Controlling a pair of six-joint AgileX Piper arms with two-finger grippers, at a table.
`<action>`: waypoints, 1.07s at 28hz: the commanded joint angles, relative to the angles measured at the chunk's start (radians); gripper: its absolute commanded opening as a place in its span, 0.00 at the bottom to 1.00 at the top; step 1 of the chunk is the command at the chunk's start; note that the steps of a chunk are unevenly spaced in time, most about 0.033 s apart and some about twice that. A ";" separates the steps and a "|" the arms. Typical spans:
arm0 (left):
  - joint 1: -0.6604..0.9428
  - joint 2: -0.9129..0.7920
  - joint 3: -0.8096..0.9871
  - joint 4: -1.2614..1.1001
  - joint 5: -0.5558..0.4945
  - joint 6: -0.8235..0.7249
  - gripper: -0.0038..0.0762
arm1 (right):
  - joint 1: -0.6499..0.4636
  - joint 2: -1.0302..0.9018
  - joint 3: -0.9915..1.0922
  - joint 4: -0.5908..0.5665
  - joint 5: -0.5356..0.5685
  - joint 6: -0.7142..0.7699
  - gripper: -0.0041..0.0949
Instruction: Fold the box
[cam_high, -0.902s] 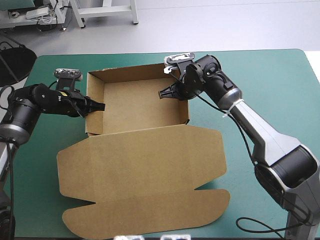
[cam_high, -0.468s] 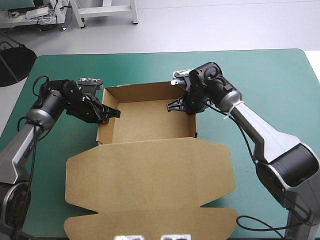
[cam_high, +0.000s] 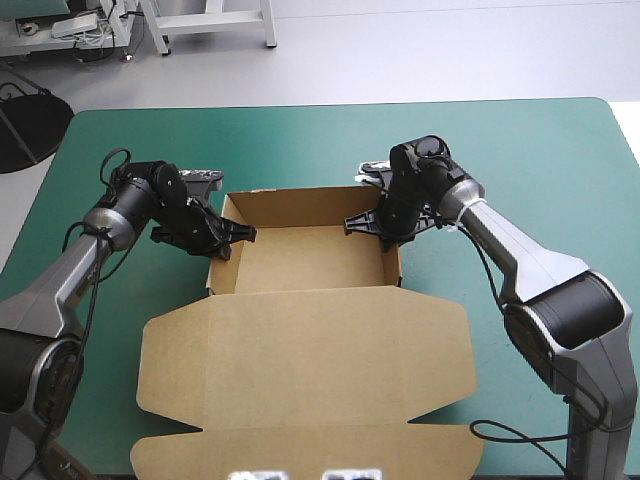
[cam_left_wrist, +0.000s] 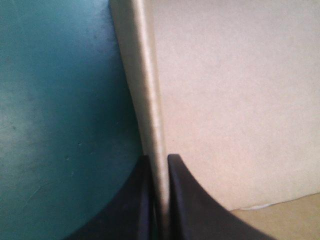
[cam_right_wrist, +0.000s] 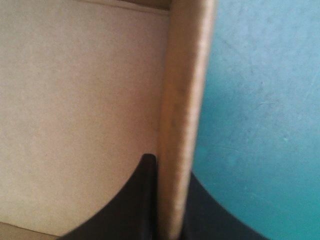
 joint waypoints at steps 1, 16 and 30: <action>-0.019 -0.004 -0.022 -0.050 -0.061 0.021 0.04 | 0.013 -0.038 -0.023 0.163 -0.012 -0.070 0.03; -0.019 0.031 -0.022 -0.057 -0.061 0.039 0.04 | 0.013 0.000 -0.025 0.106 -0.048 -0.115 0.04; -0.017 0.031 -0.023 -0.060 -0.078 0.056 0.68 | 0.020 0.000 -0.027 -0.048 0.017 -0.050 0.57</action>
